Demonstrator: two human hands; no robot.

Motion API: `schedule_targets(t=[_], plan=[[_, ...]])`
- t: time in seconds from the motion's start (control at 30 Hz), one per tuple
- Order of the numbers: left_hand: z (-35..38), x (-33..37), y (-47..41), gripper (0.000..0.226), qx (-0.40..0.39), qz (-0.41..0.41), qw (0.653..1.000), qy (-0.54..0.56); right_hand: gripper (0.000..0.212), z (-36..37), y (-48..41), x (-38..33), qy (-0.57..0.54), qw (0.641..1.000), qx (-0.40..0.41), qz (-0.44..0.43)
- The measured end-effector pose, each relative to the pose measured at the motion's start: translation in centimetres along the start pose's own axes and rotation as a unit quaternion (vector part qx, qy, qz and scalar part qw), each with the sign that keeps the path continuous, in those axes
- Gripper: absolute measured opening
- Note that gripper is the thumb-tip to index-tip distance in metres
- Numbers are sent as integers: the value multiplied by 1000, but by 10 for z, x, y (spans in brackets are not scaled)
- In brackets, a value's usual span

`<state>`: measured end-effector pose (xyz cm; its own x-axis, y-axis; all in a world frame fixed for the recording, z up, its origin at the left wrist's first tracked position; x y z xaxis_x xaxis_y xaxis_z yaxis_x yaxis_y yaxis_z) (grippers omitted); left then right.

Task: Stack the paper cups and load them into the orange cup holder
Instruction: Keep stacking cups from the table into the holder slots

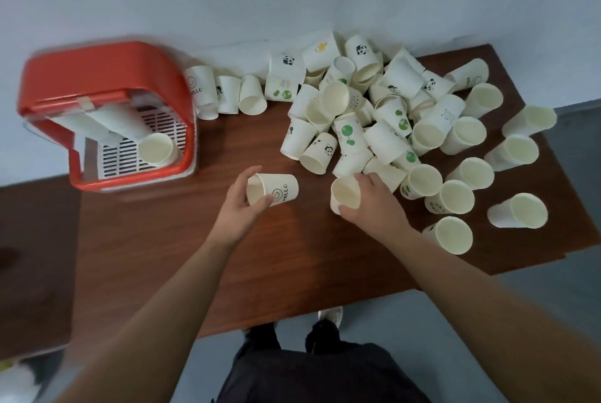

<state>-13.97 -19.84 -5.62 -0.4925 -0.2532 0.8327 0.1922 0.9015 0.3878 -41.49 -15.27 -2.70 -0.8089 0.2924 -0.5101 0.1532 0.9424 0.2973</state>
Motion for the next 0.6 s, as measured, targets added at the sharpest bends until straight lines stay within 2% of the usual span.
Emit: schedule_targets(t=[0.2,0.33,0.4,0.6], plan=[[-97,-6,18,69,113,-11,993,-26,78,-1,-24,-99,-108,992,-45,-51],[-190,0,38,71,252,-19,964,-80,79,8,-43,-173,-148,984,-46,-87],[-228,1,43,71,297,-14,950,-98,77,14,-52,-206,-161,981,-39,-103],[-280,-6,9,80,294,-21,946,-137,73,33,-76,-276,-180,975,-45,-124]])
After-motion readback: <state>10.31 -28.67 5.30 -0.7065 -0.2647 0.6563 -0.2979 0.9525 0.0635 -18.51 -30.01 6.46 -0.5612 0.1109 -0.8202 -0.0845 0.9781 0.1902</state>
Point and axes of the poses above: each hand's wrist, its own y-axis away from the middle knuckle, its own z-axis out of the palm, x = y × z, the point moved 10 cm from there along -y, towards the middle knuckle, and after that the axes turned 9 degrees about -y, right-handed, at the moved point
